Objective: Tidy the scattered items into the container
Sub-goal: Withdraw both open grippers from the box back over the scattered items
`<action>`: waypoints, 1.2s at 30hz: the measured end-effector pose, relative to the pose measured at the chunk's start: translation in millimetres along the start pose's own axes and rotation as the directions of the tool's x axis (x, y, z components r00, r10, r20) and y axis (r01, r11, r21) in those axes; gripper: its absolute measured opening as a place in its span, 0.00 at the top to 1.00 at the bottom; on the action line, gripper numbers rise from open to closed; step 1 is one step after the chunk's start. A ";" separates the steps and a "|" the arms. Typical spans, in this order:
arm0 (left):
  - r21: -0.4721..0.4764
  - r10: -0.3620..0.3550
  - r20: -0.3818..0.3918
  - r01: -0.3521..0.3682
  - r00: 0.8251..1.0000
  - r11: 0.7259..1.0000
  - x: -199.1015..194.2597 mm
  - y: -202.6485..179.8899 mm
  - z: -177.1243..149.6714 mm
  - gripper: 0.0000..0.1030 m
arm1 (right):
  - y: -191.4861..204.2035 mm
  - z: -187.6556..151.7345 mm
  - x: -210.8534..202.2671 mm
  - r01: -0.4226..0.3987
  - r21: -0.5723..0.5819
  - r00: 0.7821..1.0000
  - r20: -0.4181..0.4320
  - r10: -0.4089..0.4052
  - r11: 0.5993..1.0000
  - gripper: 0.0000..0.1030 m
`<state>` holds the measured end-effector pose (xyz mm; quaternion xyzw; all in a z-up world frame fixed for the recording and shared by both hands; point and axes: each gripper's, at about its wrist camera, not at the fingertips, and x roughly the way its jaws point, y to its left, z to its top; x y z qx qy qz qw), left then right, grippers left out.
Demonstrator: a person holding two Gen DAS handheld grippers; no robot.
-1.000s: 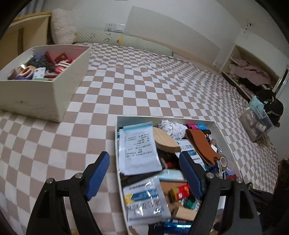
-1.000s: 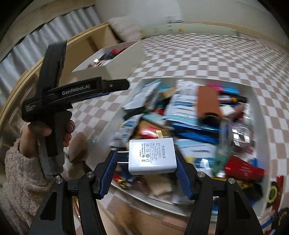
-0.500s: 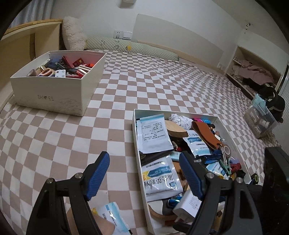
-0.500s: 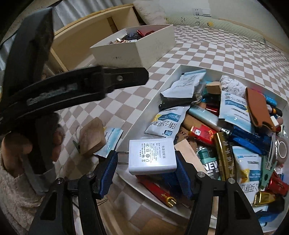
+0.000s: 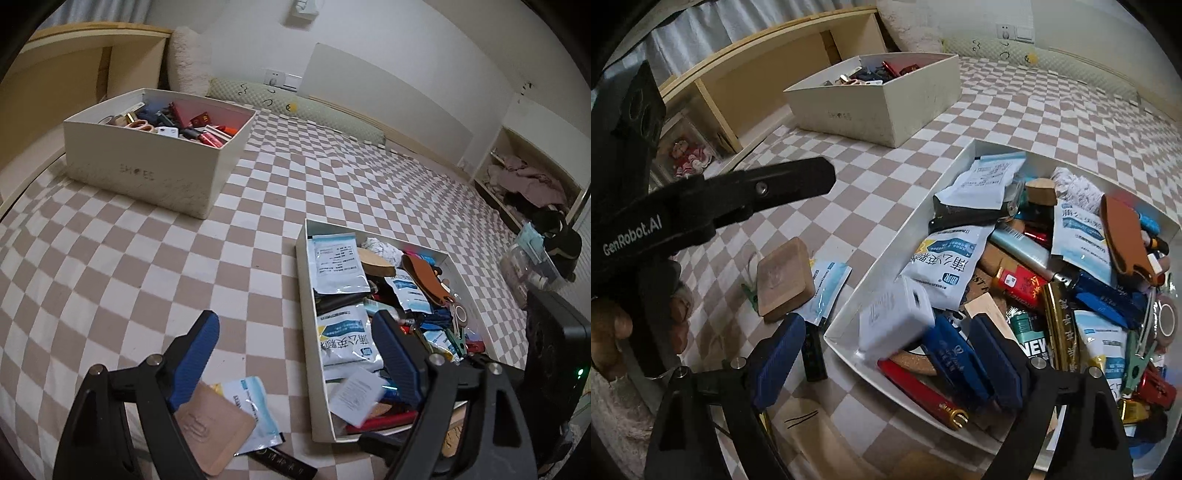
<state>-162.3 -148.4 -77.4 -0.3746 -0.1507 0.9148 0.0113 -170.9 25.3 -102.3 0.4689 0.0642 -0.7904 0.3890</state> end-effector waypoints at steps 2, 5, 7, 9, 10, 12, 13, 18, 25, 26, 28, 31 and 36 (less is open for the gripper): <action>0.000 0.005 0.003 -0.005 1.000 1.000 -3.0 0.7 -1.0 0.18 | 0.8 0.3 -2.3 0.007 -0.003 1.000 0.004 -0.007 1.000 0.12; 0.002 0.006 0.008 -0.006 1.000 1.000 -7.7 0.1 -2.3 0.18 | 1.8 -0.2 -5.6 0.017 -0.004 1.000 0.007 -0.016 1.000 0.12; 0.007 0.007 0.010 -0.007 1.000 1.000 -10.8 -1.4 -3.5 0.18 | 1.7 -1.0 -8.1 0.019 0.000 1.000 0.010 -0.020 1.000 0.12; 0.010 0.009 0.012 -0.010 1.000 1.000 -13.6 -2.7 -4.3 0.18 | 1.3 -2.5 -11.3 0.021 0.008 1.000 0.013 -0.021 1.000 0.12; 0.009 0.010 0.012 -0.010 1.000 1.000 -15.3 -3.4 -4.7 0.18 | 0.9 -3.4 -13.3 0.024 0.013 1.000 0.016 -0.025 1.000 0.12; 0.007 0.010 0.012 -0.010 1.000 1.000 -18.7 -5.6 -6.1 0.18 | -0.9 -5.1 -17.3 0.034 0.022 0.999 0.021 -0.035 0.999 0.12; 0.007 0.010 0.013 -0.011 1.000 1.000 -20.4 -6.7 -6.9 0.18 | -2.2 -6.0 -19.5 0.041 0.030 0.999 0.022 -0.042 0.999 0.12; 0.018 0.015 0.014 -0.015 1.000 1.000 -28.6 -15.9 -11.0 0.15 | -8.9 -11.6 -32.4 0.078 0.057 0.996 0.037 -0.080 0.995 0.12; 0.030 0.033 0.021 -0.034 0.999 0.999 -38.3 -27.4 -21.5 0.01 | -17.4 -21.4 -57.9 0.125 0.082 0.987 0.093 -0.132 0.989 0.00; 0.035 0.034 0.020 -0.035 0.999 0.999 -39.1 -29.3 -22.7 0.01 | -19.1 -23.0 -61.4 0.137 0.088 0.984 0.100 -0.146 0.987 0.00; 0.044 0.038 0.018 -0.039 0.999 0.998 -40.9 -33.3 -25.2 0.00 | -22.8 -26.5 -68.2 0.165 0.098 0.978 0.112 -0.175 0.981 0.00; 0.049 0.053 0.016 -0.054 0.998 0.997 -44.9 -38.8 -29.2 0.00 | -30.0 -31.7 -77.8 0.186 0.121 0.972 0.124 -0.201 0.975 0.00; 0.076 0.072 0.010 -0.073 0.997 0.994 -51.2 -50.3 -35.9 0.00 | -39.5 -39.6 -91.7 0.212 0.156 0.963 0.135 -0.234 0.965 0.00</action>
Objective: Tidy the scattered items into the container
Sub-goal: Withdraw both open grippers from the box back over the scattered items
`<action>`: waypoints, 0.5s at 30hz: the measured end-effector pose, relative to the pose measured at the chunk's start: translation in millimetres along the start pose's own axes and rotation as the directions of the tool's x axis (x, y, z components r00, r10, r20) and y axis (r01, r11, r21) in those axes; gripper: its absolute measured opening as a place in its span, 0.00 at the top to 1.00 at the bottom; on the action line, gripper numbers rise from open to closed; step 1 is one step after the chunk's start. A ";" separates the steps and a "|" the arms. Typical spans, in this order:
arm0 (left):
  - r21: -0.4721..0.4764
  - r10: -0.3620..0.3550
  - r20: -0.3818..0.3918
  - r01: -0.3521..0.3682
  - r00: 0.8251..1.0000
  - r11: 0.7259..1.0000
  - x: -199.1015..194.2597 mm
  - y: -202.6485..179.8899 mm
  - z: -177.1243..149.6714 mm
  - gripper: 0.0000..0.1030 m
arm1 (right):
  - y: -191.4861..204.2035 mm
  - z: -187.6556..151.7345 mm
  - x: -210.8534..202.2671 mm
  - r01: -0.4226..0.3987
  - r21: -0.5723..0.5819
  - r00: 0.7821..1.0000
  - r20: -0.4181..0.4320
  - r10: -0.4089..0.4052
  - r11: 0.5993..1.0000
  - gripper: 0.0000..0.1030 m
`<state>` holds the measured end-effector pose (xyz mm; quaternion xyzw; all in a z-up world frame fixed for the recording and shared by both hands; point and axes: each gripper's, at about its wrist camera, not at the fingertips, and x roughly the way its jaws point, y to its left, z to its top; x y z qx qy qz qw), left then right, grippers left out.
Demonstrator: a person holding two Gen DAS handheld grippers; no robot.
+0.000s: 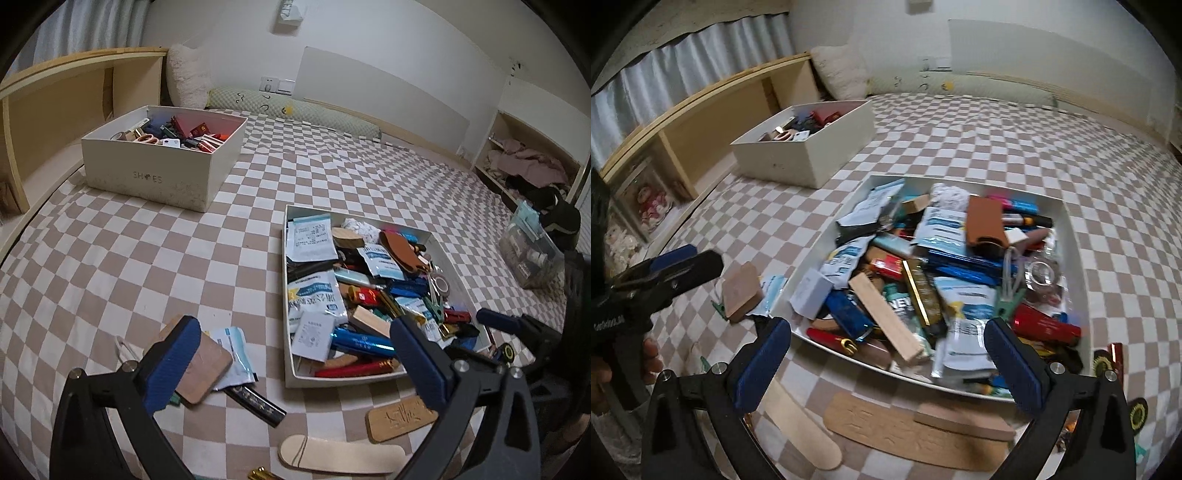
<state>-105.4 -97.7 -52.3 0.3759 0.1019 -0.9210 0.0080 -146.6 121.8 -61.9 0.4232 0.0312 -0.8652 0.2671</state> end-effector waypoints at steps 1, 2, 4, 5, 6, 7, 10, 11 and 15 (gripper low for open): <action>0.011 0.007 0.000 -0.007 1.000 1.000 -1.7 -2.7 -1.2 0.00 | -1.9 -0.7 -2.4 0.005 0.004 1.000 0.004 -0.005 1.000 0.00; 0.022 0.013 0.001 -0.013 1.000 1.000 -3.7 -5.7 -2.5 0.00 | -3.3 -1.5 -5.1 0.011 0.006 1.000 0.009 -0.011 1.000 0.00; 0.033 0.011 0.002 -0.011 1.000 0.999 -7.7 -11.0 -4.7 0.00 | -5.9 -3.0 -11.0 0.023 0.007 1.000 0.018 -0.023 1.000 0.00; 0.037 0.006 0.001 -0.006 1.000 0.999 -9.6 -13.9 -5.6 0.00 | -7.4 -3.5 -13.9 0.031 0.005 0.999 0.021 -0.031 1.000 0.00; 0.042 0.001 -0.001 -0.001 1.000 0.999 -11.3 -16.6 -6.3 0.00 | -8.7 -4.1 -16.8 0.040 0.002 0.999 0.025 -0.040 0.999 0.00; 0.052 0.001 0.001 -0.001 1.000 0.999 -13.9 -20.5 -7.2 0.00 | -9.8 -4.8 -19.5 0.048 0.000 0.998 0.030 -0.048 0.999 0.00; 0.075 0.008 0.008 -0.008 1.000 0.997 -19.9 -29.6 -8.3 0.00 | -14.6 -7.7 -28.5 0.062 0.009 0.997 0.042 -0.062 0.998 0.00; 0.081 0.008 0.011 -0.009 1.000 0.997 -22.2 -32.5 -8.8 0.00 | -16.2 -8.9 -31.8 0.063 0.013 0.997 0.045 -0.064 0.998 0.00; 0.087 0.005 0.022 -0.007 1.000 0.996 -30.4 -41.2 -11.2 0.00 | -20.6 -13.7 -45.5 0.083 0.021 0.995 0.062 -0.084 0.996 0.00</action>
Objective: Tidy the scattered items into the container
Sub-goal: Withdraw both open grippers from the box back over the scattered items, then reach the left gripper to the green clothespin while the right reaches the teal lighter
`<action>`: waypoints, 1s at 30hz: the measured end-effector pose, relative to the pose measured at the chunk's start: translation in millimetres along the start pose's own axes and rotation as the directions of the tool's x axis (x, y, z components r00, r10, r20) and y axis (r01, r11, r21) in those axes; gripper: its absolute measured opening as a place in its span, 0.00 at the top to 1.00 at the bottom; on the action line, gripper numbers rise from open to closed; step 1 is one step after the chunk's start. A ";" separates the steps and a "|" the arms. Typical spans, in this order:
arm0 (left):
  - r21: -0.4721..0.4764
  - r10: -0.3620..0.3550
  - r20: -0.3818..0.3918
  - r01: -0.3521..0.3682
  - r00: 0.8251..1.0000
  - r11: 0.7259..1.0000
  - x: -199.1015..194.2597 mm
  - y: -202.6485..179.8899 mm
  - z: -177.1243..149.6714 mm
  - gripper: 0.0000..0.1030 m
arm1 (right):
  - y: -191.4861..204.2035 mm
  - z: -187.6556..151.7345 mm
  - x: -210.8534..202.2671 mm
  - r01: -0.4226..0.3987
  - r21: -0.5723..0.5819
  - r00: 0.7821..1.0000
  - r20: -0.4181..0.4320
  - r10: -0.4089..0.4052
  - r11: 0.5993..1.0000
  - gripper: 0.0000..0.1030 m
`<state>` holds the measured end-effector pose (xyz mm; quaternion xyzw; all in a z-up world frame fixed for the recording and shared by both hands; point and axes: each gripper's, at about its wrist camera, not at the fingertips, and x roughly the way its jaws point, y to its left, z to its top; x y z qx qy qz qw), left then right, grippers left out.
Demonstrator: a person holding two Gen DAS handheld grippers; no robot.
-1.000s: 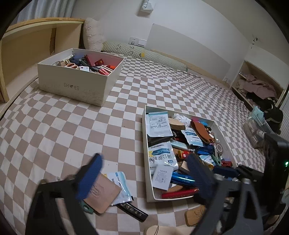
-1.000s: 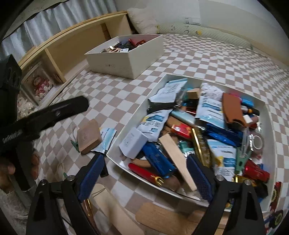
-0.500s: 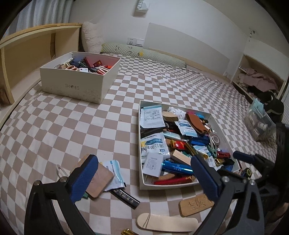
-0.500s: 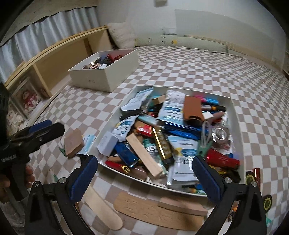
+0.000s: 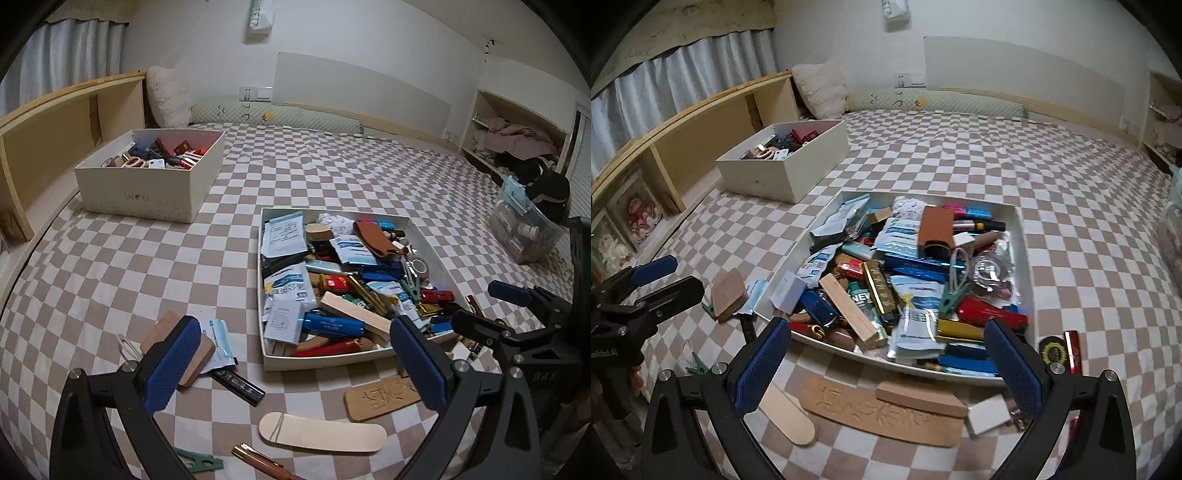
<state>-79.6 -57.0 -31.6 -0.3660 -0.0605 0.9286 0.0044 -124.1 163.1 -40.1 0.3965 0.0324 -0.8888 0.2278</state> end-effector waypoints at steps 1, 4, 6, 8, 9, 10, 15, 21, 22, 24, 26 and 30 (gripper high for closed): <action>-0.001 0.000 0.003 0.000 1.000 1.000 -2.0 -1.9 -0.6 0.00 | -1.6 -1.1 -3.7 0.004 0.003 1.000 0.004 -0.004 1.000 0.00; 0.004 0.006 0.009 -0.006 1.000 1.000 -8.6 -8.3 -3.7 0.00 | -7.3 -4.2 -15.2 0.015 0.018 1.000 0.019 -0.016 1.000 0.00; 0.011 0.011 0.013 -0.011 1.000 1.000 -12.1 -11.8 -5.8 0.00 | -10.9 -7.7 -22.3 0.021 0.024 0.999 0.027 -0.021 0.999 0.00; 0.021 0.017 0.015 -0.018 1.000 1.000 -16.1 -16.0 -8.2 0.00 | -14.5 -11.9 -29.3 0.029 0.028 0.999 0.034 -0.030 0.999 0.00; 0.025 0.019 0.016 -0.020 1.000 0.999 -17.6 -17.7 -9.4 0.00 | -15.7 -13.6 -32.0 0.031 0.027 0.999 0.036 -0.032 0.999 0.00; 0.028 0.021 0.017 -0.021 1.000 0.999 -19.5 -19.4 -11.0 0.00 | -16.8 -15.7 -35.0 0.033 0.026 0.999 0.039 -0.034 0.999 0.00; 0.031 0.019 0.014 -0.020 1.000 0.999 -26.2 -24.8 -15.6 0.00 | -18.0 -24.7 -47.6 0.046 0.012 0.998 0.047 -0.047 0.999 0.00; 0.035 0.020 0.019 -0.020 1.000 0.999 -36.0 -31.3 -21.8 0.00 | -21.1 -34.0 -61.4 0.056 0.013 0.997 0.056 -0.057 0.998 0.00; 0.034 0.018 0.020 -0.019 1.000 0.999 -37.6 -32.0 -22.6 0.00 | -22.0 -35.2 -63.4 0.058 0.015 0.997 0.058 -0.059 0.998 0.00; 0.032 0.015 0.023 -0.016 1.000 0.999 -40.4 -33.1 -24.4 0.00 | -23.4 -38.1 -68.0 0.063 0.018 0.996 0.063 -0.064 0.998 0.00; 0.032 0.014 0.024 -0.015 1.000 0.999 -43.1 -34.5 -26.8 0.00 | -24.3 -40.9 -72.3 0.066 0.021 0.995 0.067 -0.067 0.998 0.00; 0.031 0.012 0.029 -0.013 1.000 0.999 -47.7 -37.0 -31.2 0.00 | -24.2 -45.2 -79.6 0.073 0.019 0.994 0.075 -0.074 0.997 0.00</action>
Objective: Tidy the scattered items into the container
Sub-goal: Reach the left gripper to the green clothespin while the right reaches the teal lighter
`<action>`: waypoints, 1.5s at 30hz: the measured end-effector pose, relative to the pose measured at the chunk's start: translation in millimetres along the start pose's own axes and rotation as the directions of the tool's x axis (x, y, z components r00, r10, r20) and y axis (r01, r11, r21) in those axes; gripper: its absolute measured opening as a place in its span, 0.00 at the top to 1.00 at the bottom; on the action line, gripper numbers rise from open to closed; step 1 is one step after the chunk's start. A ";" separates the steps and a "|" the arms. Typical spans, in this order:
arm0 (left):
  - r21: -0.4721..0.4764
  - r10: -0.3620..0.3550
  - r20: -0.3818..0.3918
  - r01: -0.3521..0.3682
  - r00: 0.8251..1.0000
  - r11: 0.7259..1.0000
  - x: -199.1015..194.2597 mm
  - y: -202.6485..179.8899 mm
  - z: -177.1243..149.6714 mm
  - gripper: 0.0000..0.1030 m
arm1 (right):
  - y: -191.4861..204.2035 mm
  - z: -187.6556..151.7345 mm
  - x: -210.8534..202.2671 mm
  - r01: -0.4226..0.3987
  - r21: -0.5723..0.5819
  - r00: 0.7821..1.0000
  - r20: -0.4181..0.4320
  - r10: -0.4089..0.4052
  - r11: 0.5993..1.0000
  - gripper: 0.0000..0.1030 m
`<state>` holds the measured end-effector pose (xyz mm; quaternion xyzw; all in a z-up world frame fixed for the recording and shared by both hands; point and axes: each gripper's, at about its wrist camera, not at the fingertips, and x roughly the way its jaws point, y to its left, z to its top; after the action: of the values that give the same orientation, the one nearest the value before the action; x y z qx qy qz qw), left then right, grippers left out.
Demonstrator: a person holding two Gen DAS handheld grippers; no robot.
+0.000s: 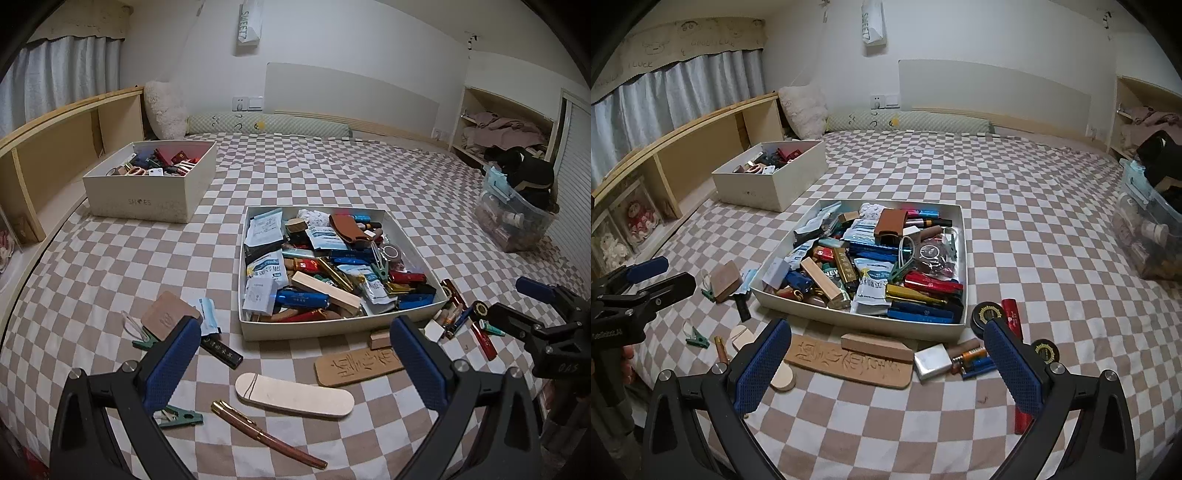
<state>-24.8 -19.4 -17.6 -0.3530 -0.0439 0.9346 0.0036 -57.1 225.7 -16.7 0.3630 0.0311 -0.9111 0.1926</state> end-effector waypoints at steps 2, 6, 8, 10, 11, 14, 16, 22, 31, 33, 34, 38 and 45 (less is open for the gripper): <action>-0.002 -0.001 0.001 0.001 1.000 1.000 -1.9 -0.9 -2.2 0.00 | 0.3 -2.5 -2.7 0.002 0.000 1.000 0.003 -0.002 1.000 0.00; 0.002 0.009 0.008 -0.009 1.000 1.000 -6.6 -2.3 -5.6 0.00 | 0.1 -6.8 -8.0 0.010 0.000 1.000 0.007 -0.010 1.000 0.00; 0.004 0.012 0.012 -0.012 1.000 1.000 -9.1 -2.3 -7.1 0.00 | -0.4 -8.7 -10.6 0.013 0.004 1.000 0.010 -0.013 1.000 0.00; 0.002 0.012 0.016 -0.013 1.000 1.000 -12.0 -2.0 -8.4 0.00 | -0.6 -10.8 -12.8 0.014 0.006 1.000 0.010 -0.014 1.000 0.00; 0.001 0.013 0.018 -0.013 1.000 1.000 -13.2 -1.9 -9.0 0.00 | -0.9 -11.7 -13.8 0.015 0.005 1.000 0.011 -0.015 1.000 0.00; -0.001 0.011 0.021 -0.011 1.000 1.000 -16.1 -2.3 -11.9 0.00 | -1.4 -14.3 -16.4 0.015 0.004 1.000 0.013 -0.015 1.000 0.00; 0.000 0.011 0.021 -0.011 1.000 1.000 -17.3 -2.7 -13.6 0.00 | -1.7 -15.8 -17.8 0.016 0.005 1.000 0.015 -0.016 1.000 0.00; 0.008 0.020 0.017 -0.021 1.000 1.000 -19.2 -4.5 -20.5 0.00 | -4.7 -24.6 -20.3 0.029 0.013 1.000 0.013 -0.029 1.000 0.00; 0.007 0.012 -0.003 -0.012 1.000 1.000 -16.4 -1.3 -35.9 0.00 | -13.0 -43.6 -19.3 0.033 0.047 0.999 0.026 -0.034 0.998 0.00; 0.002 0.001 -0.005 -0.001 1.000 1.000 -15.1 0.8 -40.2 0.00 | -16.1 -48.5 -18.3 0.034 0.058 0.999 0.022 -0.035 0.998 0.00; -0.001 -0.003 -0.006 0.003 1.000 1.000 -14.5 2.1 -42.4 0.00 | -17.4 -50.7 -17.8 0.038 0.062 0.999 0.020 -0.039 0.997 0.00; -0.007 -0.008 -0.024 0.008 1.000 1.000 -8.8 9.2 -55.1 0.00 | -25.0 -59.6 -13.5 0.061 0.089 0.998 0.000 -0.061 0.994 0.00; -0.032 0.015 -0.045 -0.016 0.999 0.999 1.2 29.1 -68.8 0.00 | -31.6 -75.2 -1.6 0.029 0.110 0.999 -0.031 -0.026 0.994 0.00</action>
<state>20.4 -42.9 -72.2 -0.3744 -0.0562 0.9255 -0.0085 -19.0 270.3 -73.5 0.3860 -0.0113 -0.9086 0.1594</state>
